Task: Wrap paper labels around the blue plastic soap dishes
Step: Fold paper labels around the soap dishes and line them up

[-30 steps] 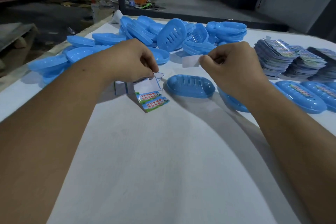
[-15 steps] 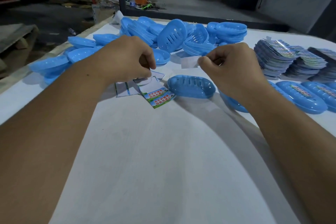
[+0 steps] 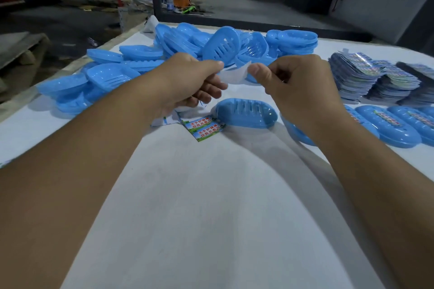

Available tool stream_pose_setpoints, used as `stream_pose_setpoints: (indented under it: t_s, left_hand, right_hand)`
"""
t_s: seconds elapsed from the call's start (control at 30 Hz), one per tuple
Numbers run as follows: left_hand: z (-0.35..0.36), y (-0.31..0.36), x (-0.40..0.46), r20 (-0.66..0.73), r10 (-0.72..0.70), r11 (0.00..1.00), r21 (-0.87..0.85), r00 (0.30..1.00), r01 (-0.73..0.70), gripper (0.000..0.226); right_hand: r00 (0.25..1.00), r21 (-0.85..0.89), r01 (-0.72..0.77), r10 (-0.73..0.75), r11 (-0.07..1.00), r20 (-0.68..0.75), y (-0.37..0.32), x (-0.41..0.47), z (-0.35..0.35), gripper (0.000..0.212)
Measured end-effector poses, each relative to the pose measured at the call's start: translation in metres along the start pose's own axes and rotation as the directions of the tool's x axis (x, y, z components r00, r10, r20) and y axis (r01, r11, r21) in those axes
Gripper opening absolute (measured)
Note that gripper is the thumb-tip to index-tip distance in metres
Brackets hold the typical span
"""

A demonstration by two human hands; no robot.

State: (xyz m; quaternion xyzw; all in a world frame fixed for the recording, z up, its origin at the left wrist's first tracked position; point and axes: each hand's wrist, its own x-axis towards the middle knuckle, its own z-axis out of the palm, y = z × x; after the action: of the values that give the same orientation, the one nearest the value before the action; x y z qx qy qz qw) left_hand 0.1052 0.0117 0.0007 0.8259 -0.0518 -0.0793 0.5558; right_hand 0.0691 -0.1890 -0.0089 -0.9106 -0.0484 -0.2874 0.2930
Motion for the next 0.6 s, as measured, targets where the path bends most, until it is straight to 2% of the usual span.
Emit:
stream_pose_setpoints:
  t_s: [0.1, 0.17, 0.4, 0.5, 0.6]
  left_hand:
    - [0.001, 0.001, -0.005, 0.13, -0.053, 0.996, -0.066, 0.99, 0.062, 0.033]
    - [-0.001, 0.001, -0.007, 0.195, -0.049, 0.996, -0.063, 0.98, 0.062, 0.03]
    - [-0.003, 0.003, -0.011, 0.285, -0.005, 0.989, -0.143, 0.958, 0.047, 0.011]
    - [-0.003, 0.002, -0.011, 0.32, -0.038, 0.994, -0.085, 0.947, 0.068, 0.027]
    - [-0.004, 0.002, -0.012, 0.374, -0.033, 0.993, -0.091, 0.927, 0.072, 0.028]
  right_hand:
    - [1.0, 0.027, 0.006, -0.005, 1.0, -0.024, -0.002, -0.001, -0.003, 0.058]
    - [1.0, 0.059, 0.006, -0.004, 0.998, -0.031, -0.002, -0.002, -0.004, 0.058]
    - [1.0, 0.076, -0.008, 0.009, 0.997, -0.003, -0.003, -0.001, -0.004, 0.059]
    - [1.0, 0.074, -0.004, 0.004, 0.997, 0.0, -0.004, -0.001, -0.004, 0.06]
    - [1.0, 0.086, 0.002, -0.002, 0.996, 0.001, -0.004, -0.001, -0.005, 0.061]
